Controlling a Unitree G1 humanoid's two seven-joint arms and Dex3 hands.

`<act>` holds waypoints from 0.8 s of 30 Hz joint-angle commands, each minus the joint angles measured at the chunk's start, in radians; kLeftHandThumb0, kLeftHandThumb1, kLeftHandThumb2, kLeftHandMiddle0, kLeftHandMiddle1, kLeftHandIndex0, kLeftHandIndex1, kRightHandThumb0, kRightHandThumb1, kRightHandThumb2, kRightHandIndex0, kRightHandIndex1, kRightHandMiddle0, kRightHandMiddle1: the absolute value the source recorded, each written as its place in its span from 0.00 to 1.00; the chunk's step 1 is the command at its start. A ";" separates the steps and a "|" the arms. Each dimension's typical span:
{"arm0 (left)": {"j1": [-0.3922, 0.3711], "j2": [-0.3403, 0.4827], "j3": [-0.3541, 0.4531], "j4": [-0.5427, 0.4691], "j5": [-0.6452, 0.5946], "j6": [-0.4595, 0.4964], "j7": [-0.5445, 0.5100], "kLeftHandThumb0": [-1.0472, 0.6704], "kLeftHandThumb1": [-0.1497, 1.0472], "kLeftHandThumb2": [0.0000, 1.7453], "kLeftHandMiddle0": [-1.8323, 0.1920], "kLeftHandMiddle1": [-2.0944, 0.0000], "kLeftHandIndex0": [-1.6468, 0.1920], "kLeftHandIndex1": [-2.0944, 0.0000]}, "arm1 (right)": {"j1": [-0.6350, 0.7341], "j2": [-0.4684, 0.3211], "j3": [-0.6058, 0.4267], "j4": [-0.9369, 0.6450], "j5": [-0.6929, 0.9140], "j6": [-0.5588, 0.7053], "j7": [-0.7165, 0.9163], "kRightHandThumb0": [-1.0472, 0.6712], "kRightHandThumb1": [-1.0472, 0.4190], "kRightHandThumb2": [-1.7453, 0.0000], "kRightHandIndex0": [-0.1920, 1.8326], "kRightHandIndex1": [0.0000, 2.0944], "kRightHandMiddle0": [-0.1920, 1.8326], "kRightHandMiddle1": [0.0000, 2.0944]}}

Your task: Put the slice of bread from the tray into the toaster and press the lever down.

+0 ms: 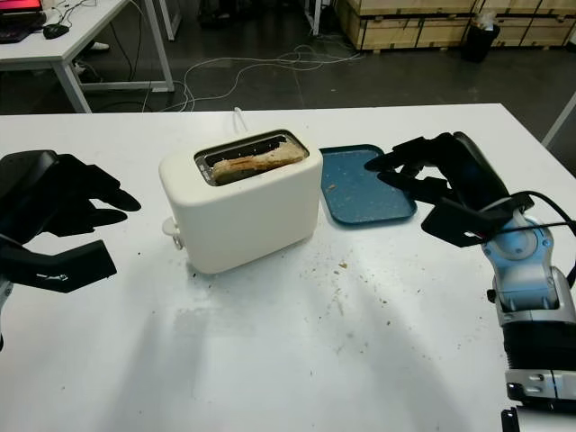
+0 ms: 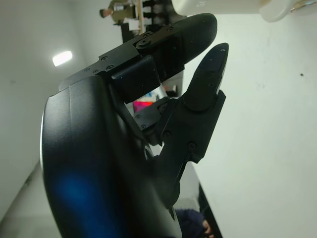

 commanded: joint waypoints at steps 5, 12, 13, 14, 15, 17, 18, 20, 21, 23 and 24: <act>-0.016 -0.024 -0.022 0.015 0.042 0.018 0.023 0.47 0.73 0.00 0.16 0.91 0.12 1.00 | -0.022 0.015 0.025 0.026 -0.021 0.025 -0.028 0.39 0.09 0.86 0.48 0.61 0.66 0.01; -0.002 -0.061 -0.040 0.026 0.114 0.040 0.078 0.48 0.74 0.00 0.16 0.89 0.13 1.00 | 0.000 0.040 0.032 0.041 -0.021 0.010 -0.061 0.40 0.09 0.86 0.47 0.63 0.67 0.02; 0.000 -0.067 -0.040 0.026 0.119 0.044 0.081 0.48 0.74 0.00 0.17 0.88 0.13 1.00 | 0.004 0.042 0.032 0.043 -0.018 0.006 -0.061 0.40 0.09 0.86 0.47 0.63 0.67 0.02; 0.003 -0.071 -0.040 0.025 0.123 0.049 0.080 0.48 0.74 0.00 0.19 0.84 0.12 1.00 | 0.007 0.044 0.031 0.043 -0.016 0.004 -0.062 0.40 0.09 0.86 0.47 0.64 0.66 0.02; 0.005 -0.073 -0.040 0.024 0.126 0.053 0.078 0.48 0.75 0.00 0.24 0.75 0.12 1.00 | 0.009 0.045 0.031 0.043 -0.014 0.006 -0.062 0.40 0.09 0.86 0.46 0.64 0.66 0.02; 0.010 -0.075 -0.036 0.025 0.124 0.052 0.078 0.49 0.75 0.00 0.27 0.69 0.13 1.00 | 0.014 0.051 0.030 0.040 -0.012 0.009 -0.065 0.40 0.09 0.86 0.45 0.65 0.66 0.02; 0.011 -0.076 -0.035 0.025 0.124 0.054 0.077 0.49 0.75 0.00 0.28 0.67 0.13 1.00 | 0.016 0.052 0.029 0.032 -0.011 0.017 -0.063 0.40 0.09 0.86 0.45 0.65 0.66 0.02; 0.011 -0.077 -0.035 0.026 0.125 0.054 0.079 0.49 0.75 0.00 0.29 0.66 0.12 1.00 | 0.019 0.055 0.030 0.025 -0.011 0.022 -0.062 0.40 0.09 0.86 0.44 0.64 0.65 0.01; 0.011 -0.077 -0.035 0.027 0.125 0.053 0.080 0.49 0.75 0.00 0.29 0.66 0.12 1.00 | 0.019 0.056 0.030 0.025 -0.010 0.021 -0.062 0.40 0.09 0.86 0.44 0.64 0.65 0.01; 0.010 -0.076 -0.035 0.029 0.124 0.049 0.081 0.49 0.75 0.00 0.29 0.66 0.12 1.00 | 0.018 0.058 0.029 0.029 -0.007 0.014 -0.063 0.41 0.09 0.85 0.45 0.64 0.65 0.01; 0.009 -0.076 -0.036 0.030 0.124 0.049 0.080 0.49 0.75 0.00 0.29 0.65 0.12 1.00 | 0.018 0.058 0.029 0.032 -0.006 0.011 -0.063 0.41 0.09 0.86 0.45 0.63 0.65 0.01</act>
